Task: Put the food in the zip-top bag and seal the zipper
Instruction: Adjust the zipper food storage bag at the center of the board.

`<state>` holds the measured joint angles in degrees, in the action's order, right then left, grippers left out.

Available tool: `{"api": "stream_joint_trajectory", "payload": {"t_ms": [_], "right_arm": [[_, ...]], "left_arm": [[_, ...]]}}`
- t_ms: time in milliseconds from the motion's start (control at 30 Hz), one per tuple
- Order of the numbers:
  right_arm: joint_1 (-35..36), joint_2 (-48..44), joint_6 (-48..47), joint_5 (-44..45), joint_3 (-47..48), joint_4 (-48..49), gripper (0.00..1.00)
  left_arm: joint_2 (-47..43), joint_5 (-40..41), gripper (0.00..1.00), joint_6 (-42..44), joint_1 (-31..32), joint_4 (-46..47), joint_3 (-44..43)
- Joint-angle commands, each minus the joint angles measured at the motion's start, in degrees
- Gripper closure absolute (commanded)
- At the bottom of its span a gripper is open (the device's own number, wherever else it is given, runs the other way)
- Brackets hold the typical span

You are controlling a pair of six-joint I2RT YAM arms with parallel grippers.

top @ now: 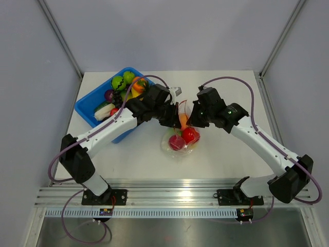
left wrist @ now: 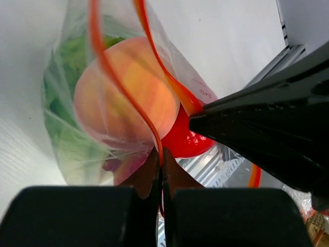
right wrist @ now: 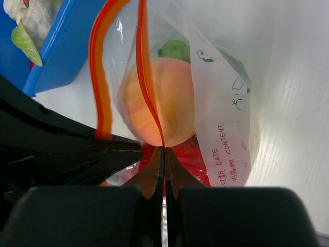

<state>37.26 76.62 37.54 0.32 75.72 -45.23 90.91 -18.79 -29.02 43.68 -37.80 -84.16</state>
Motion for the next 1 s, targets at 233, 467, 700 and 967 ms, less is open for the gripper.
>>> {"api": "stream_joint_trajectory", "payload": {"t_ms": [233,467,700,967], "right_arm": [[1.94,0.19,2.71,-3.66,1.53,7.87,1.0],[2.3,1.78,3.15,-4.36,0.83,9.29,1.0],[2.47,2.57,3.33,-4.53,-0.4,10.25,1.0],[2.47,2.4,3.24,-3.84,-0.75,9.99,1.0]], "left_arm": [[3.92,-1.61,1.0,-1.04,1.85,1.94,-4.78],[3.92,-1.43,1.0,-2.01,2.02,2.47,-6.19],[3.13,-2.74,1.0,-3.59,2.02,5.63,-5.14],[2.52,-1.78,1.0,-5.08,2.02,7.13,-3.73]]}}
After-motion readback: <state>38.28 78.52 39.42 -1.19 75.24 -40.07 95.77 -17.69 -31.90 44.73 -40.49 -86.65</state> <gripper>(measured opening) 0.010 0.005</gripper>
